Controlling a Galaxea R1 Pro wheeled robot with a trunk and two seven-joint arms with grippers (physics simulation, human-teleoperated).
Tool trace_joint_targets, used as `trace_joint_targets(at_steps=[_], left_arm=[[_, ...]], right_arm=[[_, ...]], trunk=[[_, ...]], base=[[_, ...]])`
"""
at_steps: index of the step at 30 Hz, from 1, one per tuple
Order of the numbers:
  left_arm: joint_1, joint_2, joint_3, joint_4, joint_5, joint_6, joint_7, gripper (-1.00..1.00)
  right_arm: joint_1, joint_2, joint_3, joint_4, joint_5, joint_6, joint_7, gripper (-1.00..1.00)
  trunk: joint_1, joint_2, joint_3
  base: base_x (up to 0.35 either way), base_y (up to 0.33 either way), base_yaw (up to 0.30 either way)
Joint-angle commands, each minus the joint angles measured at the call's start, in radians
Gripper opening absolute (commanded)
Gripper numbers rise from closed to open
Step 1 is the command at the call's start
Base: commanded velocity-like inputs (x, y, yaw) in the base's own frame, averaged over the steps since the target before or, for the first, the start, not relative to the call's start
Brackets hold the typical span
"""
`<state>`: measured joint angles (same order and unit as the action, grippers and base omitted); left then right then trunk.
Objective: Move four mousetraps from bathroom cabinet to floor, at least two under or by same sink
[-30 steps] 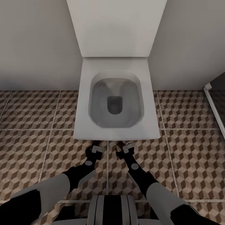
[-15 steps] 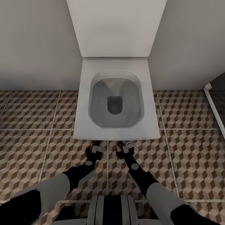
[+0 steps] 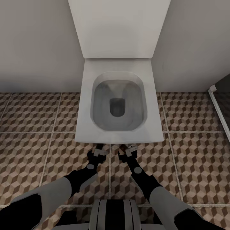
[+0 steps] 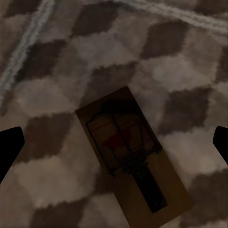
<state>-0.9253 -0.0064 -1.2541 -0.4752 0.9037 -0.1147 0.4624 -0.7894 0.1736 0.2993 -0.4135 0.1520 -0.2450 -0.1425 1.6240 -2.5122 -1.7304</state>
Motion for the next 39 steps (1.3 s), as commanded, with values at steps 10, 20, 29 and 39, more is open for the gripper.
trace_joint_targets(at_steps=[10, 20, 29, 39], left_arm=[[-0.002, 0.0, -0.008, -0.001, 0.011, -0.006, 0.005, 1.0], [-0.001, -0.001, -0.008, -0.002, 0.011, -0.006, 0.005, 1.0], [-0.002, 0.0, -0.008, -0.001, 0.012, -0.007, 0.006, 1.0], [-0.001, -0.001, -0.009, -0.002, 0.012, -0.006, 0.006, 1.0]], right_arm=[[-0.001, 0.0, 0.004, 0.001, 0.01, 0.0, -0.009, 1.0], [-0.001, -0.001, 0.004, 0.001, 0.01, 0.0, -0.009, 1.0], [-0.001, -0.001, 0.004, 0.001, 0.011, -0.001, -0.009, 1.0], [-0.001, -0.002, 0.004, 0.001, 0.011, -0.002, -0.009, 1.0]], trunk=[[0.0, 0.0, 0.0], [0.0, 0.0, 0.0], [0.0, 0.0, 0.0], [0.0, 0.0, 0.0]], base=[[-0.053, 0.0, 0.0], [-0.303, 0.0, 0.0], [-0.335, 0.0, 0.0], [-0.338, 0.0, 0.0]])
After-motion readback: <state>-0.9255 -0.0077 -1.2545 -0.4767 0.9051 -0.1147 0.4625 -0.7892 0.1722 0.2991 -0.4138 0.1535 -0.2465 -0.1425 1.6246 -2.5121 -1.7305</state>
